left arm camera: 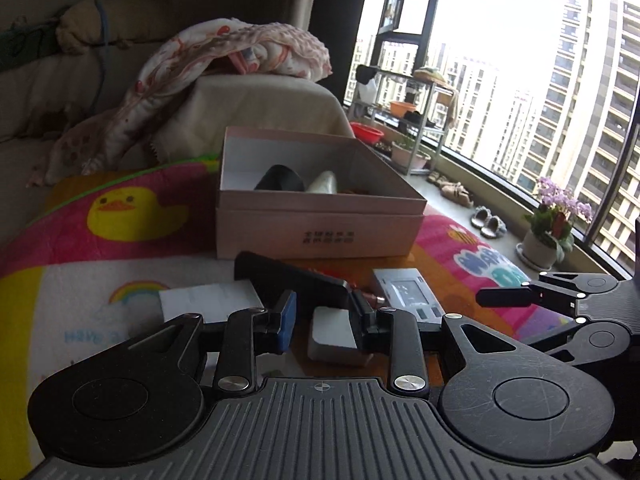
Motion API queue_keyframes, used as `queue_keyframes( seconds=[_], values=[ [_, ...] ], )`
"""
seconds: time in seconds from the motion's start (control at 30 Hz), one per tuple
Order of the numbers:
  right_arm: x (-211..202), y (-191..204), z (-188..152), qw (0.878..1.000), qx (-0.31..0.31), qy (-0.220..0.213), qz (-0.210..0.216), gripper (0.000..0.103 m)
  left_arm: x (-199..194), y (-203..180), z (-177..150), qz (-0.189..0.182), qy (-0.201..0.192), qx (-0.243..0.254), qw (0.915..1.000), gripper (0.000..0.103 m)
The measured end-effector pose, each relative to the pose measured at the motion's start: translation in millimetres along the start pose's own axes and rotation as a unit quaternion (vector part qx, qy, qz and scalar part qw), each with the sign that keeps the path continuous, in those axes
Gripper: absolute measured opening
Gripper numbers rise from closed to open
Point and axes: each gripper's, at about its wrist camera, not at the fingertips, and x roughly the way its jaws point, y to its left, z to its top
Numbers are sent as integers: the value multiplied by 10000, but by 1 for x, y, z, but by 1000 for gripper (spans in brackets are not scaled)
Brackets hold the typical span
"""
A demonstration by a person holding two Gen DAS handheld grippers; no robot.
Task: Organize rigid objects
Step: 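Reach the left gripper to the small white plug adapter and grasp it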
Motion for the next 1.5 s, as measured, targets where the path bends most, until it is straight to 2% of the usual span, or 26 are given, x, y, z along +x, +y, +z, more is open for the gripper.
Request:
queue_keyframes(
  seconds=[0.07, 0.17, 0.27, 0.37, 0.47, 0.6, 0.67, 0.73, 0.83, 0.97, 1.07, 1.17, 1.27, 1.3, 1.33, 1.4, 1.43, 1.5],
  values=[
    [-3, 1, -2, 10000, 5, -53, -67, 77, -1, -5, -3, 158, -70, 53, 9998, 32],
    [-2, -4, -2, 9998, 166, -31, -72, 77, -6, 0, 1, 653, -285, 49, 9974, 32],
    [1, -10, -2, 9993, 355, 14, -66, 78, -9, 24, 8, 1047, -318, -503, 9927, 32],
    [2, -13, -2, 9989, 455, 31, -66, 79, -12, 53, 7, 1318, -296, -1139, 9843, 32],
    [2, -14, -3, 9987, 499, 48, -96, 79, -16, 69, 4, 1151, -252, -1474, 9820, 32],
    [5, -13, -2, 9986, 491, 133, -115, 79, -18, 46, 14, 594, -339, -871, 9938, 32],
    [5, -13, -2, 9987, 476, 149, -131, 79, -9, 36, 21, 205, -146, -960, 9951, 32],
    [5, -12, -2, 9987, 469, 160, -141, 79, 6, 30, 28, 13, 114, -1223, 9924, 32],
    [5, -12, -2, 9987, 463, 161, -156, 79, 30, 24, 35, 130, 387, -1456, 9885, 32],
    [5, -13, -3, 9986, 484, 162, -144, 79, 51, 23, 36, 492, 513, -1406, 9875, 32],
    [5, -14, -3, 9985, 508, 151, -126, 79, 49, 19, 30, 461, 422, -1105, 9919, 43],
    [5, -14, -3, 9984, 527, 155, -116, 79, 38, 14, 24, 392, 354, -840, 9951, 43],
    [5, -14, -3, 9984, 533, 151, -113, 79, 26, 16, 19, 468, 400, -786, 9950, 43],
    [5, -15, -3, 9984, 535, 147, -111, 79, 22, 16, 16, 545, 445, -718, 9949, 42],
    [4, -15, -3, 9984, 540, 145, -109, 79, 20, 16, 13, 657, 519, -607, 9946, 35],
    [5, -15, -2, 9983, 546, 148, -107, 79, 11, 14, 8, 848, 492, -347, 9946, 31],
    [5, -15, -2, 9984, 544, 148, -108, 79, 7, 15, 7, 839, 482, -347, 9947, 31],
    [5, -15, -2, 9984, 542, 151, -110, 79, -1, 20, 5, 450, 424, -522, 9967, 33]
  ],
)
